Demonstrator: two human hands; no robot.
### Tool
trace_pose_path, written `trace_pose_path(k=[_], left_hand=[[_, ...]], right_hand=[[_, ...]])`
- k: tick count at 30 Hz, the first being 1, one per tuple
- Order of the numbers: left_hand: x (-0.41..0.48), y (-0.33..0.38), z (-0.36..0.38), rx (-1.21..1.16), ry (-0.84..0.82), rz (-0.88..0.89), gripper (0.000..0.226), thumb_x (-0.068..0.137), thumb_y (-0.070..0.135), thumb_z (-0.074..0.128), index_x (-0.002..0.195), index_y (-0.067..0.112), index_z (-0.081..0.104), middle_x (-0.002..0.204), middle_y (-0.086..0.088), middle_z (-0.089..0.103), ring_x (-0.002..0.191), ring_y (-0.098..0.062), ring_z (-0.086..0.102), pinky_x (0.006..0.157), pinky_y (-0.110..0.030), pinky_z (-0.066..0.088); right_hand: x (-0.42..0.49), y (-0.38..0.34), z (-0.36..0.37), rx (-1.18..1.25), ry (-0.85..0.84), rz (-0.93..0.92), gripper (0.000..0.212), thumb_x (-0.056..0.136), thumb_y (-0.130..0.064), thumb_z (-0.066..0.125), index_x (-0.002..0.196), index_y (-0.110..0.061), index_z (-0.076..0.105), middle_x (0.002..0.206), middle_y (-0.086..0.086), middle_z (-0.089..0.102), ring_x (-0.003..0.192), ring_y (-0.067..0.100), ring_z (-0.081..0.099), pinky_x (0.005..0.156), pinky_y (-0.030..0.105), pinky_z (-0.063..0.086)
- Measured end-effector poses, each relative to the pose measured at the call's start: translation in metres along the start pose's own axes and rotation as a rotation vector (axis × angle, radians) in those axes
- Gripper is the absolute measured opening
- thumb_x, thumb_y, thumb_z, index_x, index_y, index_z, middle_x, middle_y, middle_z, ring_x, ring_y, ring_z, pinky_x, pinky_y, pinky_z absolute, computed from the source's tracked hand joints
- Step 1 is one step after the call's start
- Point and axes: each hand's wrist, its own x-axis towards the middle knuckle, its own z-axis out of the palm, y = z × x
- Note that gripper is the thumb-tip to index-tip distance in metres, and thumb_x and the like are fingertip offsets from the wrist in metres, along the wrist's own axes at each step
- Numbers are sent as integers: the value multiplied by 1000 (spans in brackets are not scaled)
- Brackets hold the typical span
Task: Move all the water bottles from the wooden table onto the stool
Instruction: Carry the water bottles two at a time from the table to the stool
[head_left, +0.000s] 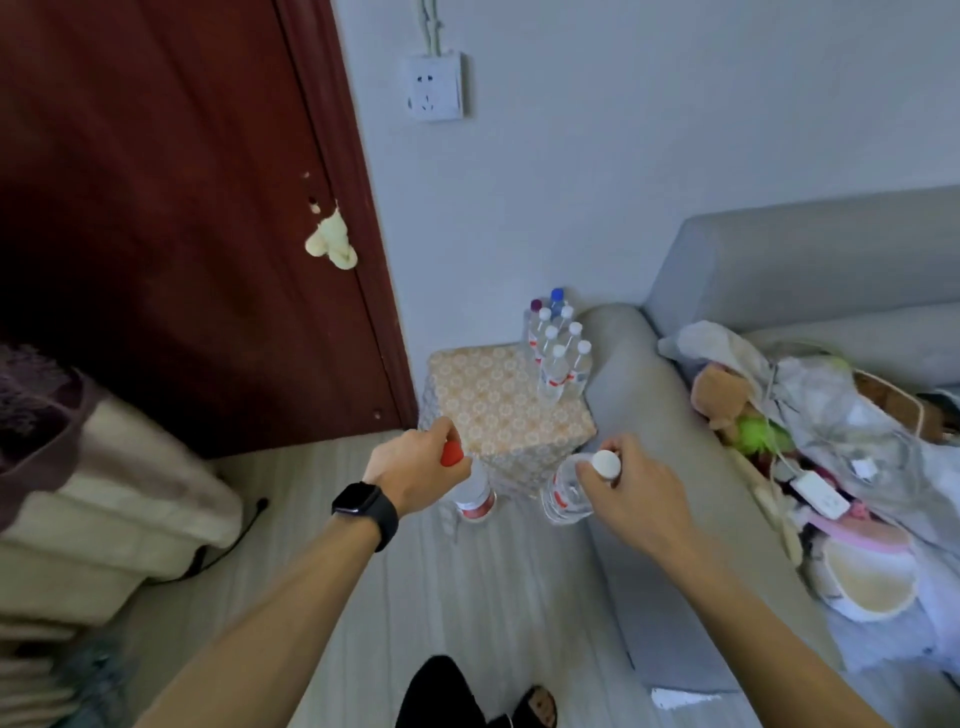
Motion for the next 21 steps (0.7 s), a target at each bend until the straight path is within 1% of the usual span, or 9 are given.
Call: trace_pose_path(k=[3, 5, 7, 9, 11, 13, 15, 17, 21], left_hand=[[51, -1, -10, -21, 16, -50, 27, 90, 53, 50, 102, 28, 47, 77, 9, 56, 73, -20, 58, 64, -32, 45], [85, -6, -13, 13, 5, -51, 30, 91, 53, 49, 101, 25, 45, 78, 6, 58, 72, -21, 59, 63, -33, 45], [123, -14, -13, 29, -7, -45, 31, 92, 53, 49, 103, 24, 44, 82, 3, 62, 72, -21, 60, 62, -33, 45], [163, -25, -13, 16, -32, -43, 31, 93, 51, 49, 103, 22, 44, 81, 3, 62, 72, -21, 61, 61, -32, 44], [201, -36, -15, -12, -74, -60, 31, 93, 51, 50, 102, 22, 44, 79, 5, 59, 73, -21, 61, 62, -32, 45], [235, -45, -13, -35, -113, -73, 34, 93, 53, 51, 105, 22, 43, 83, 3, 60, 76, -22, 61, 66, -34, 49], [265, -48, -14, -43, -139, -64, 37, 95, 53, 50, 110, 20, 42, 92, 0, 64, 79, -23, 62, 69, -36, 51], [299, -54, -15, -44, -144, -55, 38, 95, 52, 50, 113, 20, 41, 98, -2, 65, 83, -25, 63, 70, -36, 51], [351, -60, -7, 12, -170, -46, 37, 95, 55, 48, 115, 24, 40, 98, 1, 64, 83, -24, 64, 68, -36, 49]], right_hand=[[59, -7, 2, -13, 1, -16, 26, 90, -43, 63, 98, -21, 50, 83, 1, 62, 88, 36, 63, 66, 35, 34], [100, -13, 10, -17, -36, -28, 27, 91, -42, 63, 99, -21, 49, 81, -2, 57, 85, 33, 60, 65, 34, 31], [141, -17, 21, -24, -82, -28, 26, 90, -41, 62, 98, -22, 46, 80, -2, 56, 78, 32, 56, 64, 34, 31], [183, -22, 33, -27, -114, -4, 23, 90, -40, 61, 96, -24, 46, 78, -3, 57, 73, 28, 52, 63, 35, 33], [219, -26, 43, -27, -151, 27, 19, 89, -42, 59, 92, -29, 45, 77, -5, 60, 70, 25, 54, 63, 35, 38], [249, -30, 50, -18, -177, 32, 21, 88, -44, 58, 88, -31, 42, 75, -7, 61, 69, 20, 58, 63, 34, 42], [271, -36, 56, 0, -187, 43, 23, 89, -44, 60, 88, -30, 42, 75, -6, 61, 70, 18, 59, 63, 33, 41], [302, -40, 65, -4, -199, 56, 25, 90, -43, 61, 93, -24, 45, 76, -3, 61, 70, 21, 58, 64, 34, 41], [355, -38, 87, -44, -205, 98, 27, 91, -41, 60, 100, -19, 47, 80, -3, 56, 73, 24, 54, 65, 33, 36]])
